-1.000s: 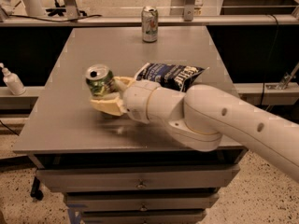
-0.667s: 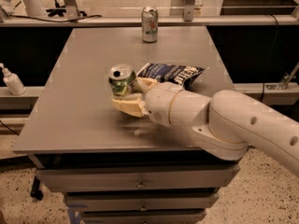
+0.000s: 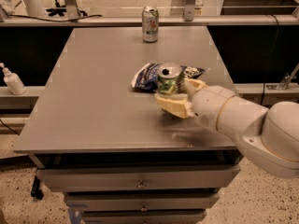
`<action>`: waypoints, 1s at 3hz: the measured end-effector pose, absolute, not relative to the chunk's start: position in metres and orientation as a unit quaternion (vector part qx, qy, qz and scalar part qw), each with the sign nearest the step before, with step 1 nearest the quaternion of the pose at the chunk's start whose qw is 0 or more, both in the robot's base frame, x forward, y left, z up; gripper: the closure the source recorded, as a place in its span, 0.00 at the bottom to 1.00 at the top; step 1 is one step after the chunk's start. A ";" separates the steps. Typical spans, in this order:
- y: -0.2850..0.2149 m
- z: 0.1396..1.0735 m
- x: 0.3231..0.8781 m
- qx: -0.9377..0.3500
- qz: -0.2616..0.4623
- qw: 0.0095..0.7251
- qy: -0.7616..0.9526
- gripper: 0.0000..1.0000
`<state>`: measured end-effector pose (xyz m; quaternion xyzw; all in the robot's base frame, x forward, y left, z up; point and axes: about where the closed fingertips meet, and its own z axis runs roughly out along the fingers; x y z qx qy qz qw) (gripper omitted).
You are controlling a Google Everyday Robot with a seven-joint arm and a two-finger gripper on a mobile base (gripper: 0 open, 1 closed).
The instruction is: Move 7up can near blue chip bag
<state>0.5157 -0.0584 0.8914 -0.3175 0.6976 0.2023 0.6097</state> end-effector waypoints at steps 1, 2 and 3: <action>-0.100 0.896 0.514 -0.300 0.175 0.611 0.711 1.00; -0.134 0.898 0.513 -0.287 0.153 0.608 0.724 1.00; -0.159 0.898 0.513 -0.278 0.136 0.607 0.732 1.00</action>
Offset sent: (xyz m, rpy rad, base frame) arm -0.0032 -0.1224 0.0051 -0.0634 0.0338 -0.1892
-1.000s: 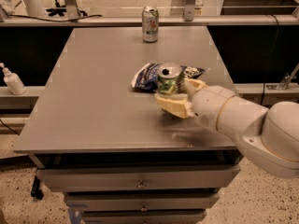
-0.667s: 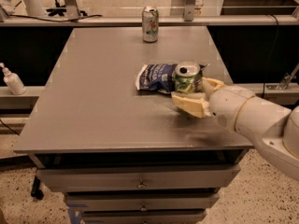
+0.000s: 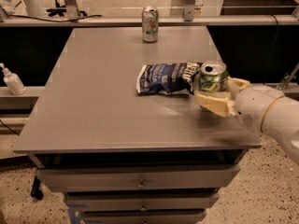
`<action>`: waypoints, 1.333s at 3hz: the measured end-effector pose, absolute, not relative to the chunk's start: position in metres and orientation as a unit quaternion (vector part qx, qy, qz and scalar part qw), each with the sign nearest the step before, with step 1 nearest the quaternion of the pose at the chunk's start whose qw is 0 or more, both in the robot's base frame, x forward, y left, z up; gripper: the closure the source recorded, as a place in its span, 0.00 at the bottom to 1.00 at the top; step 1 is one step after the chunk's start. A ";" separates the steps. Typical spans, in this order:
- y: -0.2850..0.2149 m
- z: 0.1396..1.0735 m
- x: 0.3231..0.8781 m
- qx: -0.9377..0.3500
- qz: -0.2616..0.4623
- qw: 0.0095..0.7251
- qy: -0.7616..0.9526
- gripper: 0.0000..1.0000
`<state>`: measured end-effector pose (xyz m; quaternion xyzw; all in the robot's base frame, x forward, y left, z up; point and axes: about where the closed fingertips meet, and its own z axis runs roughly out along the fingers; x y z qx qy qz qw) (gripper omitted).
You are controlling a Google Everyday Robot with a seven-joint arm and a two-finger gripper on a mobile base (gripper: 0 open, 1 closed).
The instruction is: Move 7up can near blue chip bag
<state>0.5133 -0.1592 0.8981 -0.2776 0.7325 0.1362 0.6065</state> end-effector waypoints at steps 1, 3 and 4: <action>-0.171 0.892 0.516 -0.268 0.133 0.608 0.735 1.00; -0.168 0.890 0.545 -0.248 0.150 0.637 0.714 1.00; -0.153 0.884 0.557 -0.241 0.168 0.641 0.709 0.82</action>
Offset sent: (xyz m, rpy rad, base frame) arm 0.0309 -0.0178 -0.0178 0.0879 -0.0422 -0.0391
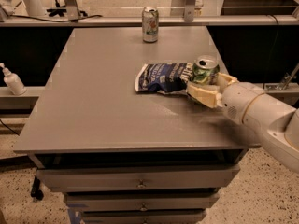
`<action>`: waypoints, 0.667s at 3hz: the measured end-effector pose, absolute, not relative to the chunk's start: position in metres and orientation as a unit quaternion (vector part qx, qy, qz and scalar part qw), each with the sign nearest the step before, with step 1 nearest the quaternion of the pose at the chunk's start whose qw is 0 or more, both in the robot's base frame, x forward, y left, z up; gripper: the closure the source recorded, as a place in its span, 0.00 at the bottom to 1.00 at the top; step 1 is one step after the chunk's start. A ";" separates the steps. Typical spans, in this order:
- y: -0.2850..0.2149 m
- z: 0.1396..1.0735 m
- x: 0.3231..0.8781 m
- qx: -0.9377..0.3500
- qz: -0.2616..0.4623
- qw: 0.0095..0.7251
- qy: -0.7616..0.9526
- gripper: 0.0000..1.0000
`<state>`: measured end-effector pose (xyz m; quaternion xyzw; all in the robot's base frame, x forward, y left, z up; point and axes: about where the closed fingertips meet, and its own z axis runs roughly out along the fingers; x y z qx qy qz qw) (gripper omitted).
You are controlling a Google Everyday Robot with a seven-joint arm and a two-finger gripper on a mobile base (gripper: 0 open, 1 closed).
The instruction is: Move 7up can near blue chip bag
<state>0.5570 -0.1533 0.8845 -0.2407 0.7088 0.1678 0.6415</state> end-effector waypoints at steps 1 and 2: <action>-0.132 0.869 0.564 -0.242 0.189 0.632 0.711 0.58; -0.121 0.861 0.566 -0.248 0.200 0.624 0.713 0.35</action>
Offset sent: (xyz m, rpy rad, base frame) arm 0.0122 0.0403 -0.0362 0.0327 0.0671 0.0782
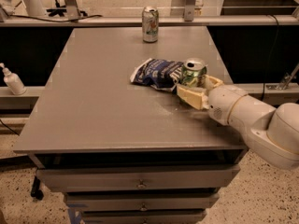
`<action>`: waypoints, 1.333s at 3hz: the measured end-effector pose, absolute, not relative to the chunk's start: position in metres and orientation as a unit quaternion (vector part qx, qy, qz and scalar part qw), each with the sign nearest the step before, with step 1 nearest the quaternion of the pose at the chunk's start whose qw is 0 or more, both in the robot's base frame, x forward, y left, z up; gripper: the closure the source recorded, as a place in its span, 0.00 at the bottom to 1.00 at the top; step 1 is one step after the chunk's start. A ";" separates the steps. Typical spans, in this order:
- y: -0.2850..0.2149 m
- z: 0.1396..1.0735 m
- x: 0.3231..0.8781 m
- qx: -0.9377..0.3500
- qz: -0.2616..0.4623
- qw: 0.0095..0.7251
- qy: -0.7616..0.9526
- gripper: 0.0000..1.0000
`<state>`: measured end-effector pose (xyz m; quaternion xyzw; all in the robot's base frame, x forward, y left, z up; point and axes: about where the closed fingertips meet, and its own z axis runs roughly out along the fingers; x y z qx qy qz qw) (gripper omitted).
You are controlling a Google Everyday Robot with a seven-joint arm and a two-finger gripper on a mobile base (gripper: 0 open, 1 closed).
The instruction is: Move 7up can near blue chip bag
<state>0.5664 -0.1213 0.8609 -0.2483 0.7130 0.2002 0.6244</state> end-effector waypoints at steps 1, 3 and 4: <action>-0.117 0.857 0.566 -0.253 0.206 0.620 0.713 0.12; -0.118 0.860 0.560 -0.270 0.211 0.614 0.711 0.00; -0.132 0.870 0.549 -0.287 0.209 0.610 0.708 0.00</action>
Offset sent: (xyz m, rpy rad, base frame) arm -0.0046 0.0022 -0.0078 -0.0081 0.0161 0.0468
